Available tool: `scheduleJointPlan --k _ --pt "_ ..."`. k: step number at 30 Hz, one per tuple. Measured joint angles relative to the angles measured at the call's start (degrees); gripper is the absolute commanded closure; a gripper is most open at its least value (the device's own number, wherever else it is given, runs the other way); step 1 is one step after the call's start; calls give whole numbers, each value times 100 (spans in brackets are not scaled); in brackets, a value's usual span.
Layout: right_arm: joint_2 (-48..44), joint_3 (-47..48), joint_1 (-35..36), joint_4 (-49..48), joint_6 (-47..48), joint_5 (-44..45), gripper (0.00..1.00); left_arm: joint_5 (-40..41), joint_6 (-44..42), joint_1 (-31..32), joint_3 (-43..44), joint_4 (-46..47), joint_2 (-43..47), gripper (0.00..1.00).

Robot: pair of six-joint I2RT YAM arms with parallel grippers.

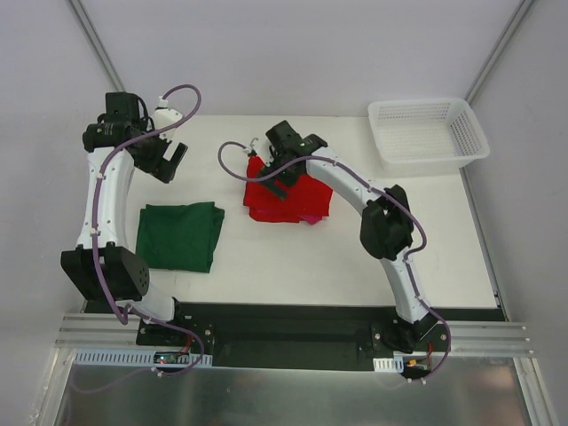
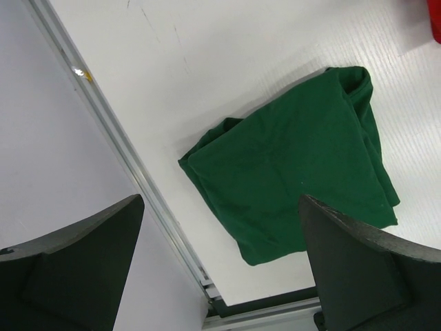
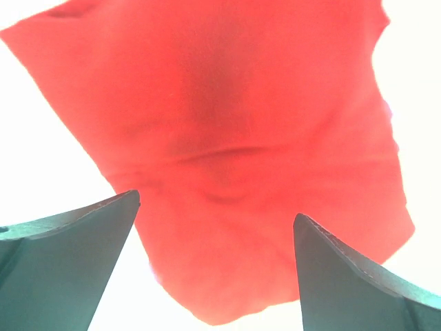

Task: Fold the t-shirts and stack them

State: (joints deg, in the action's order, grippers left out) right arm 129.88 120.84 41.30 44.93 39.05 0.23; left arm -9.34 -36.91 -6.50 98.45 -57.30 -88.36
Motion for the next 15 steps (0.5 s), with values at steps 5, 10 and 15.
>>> scheduleJointPlan --k 5,10,15 --pt "-678 0 -4 151 -111 -433 0 -46 70 0 -341 2 199 1" --pt "-1126 0 -31 232 -706 -1613 0 -63 417 -170 -887 -2 378 1" --pt "-931 0 -109 245 -1539 -2796 0 -138 758 -852 -1606 -15 671 1"
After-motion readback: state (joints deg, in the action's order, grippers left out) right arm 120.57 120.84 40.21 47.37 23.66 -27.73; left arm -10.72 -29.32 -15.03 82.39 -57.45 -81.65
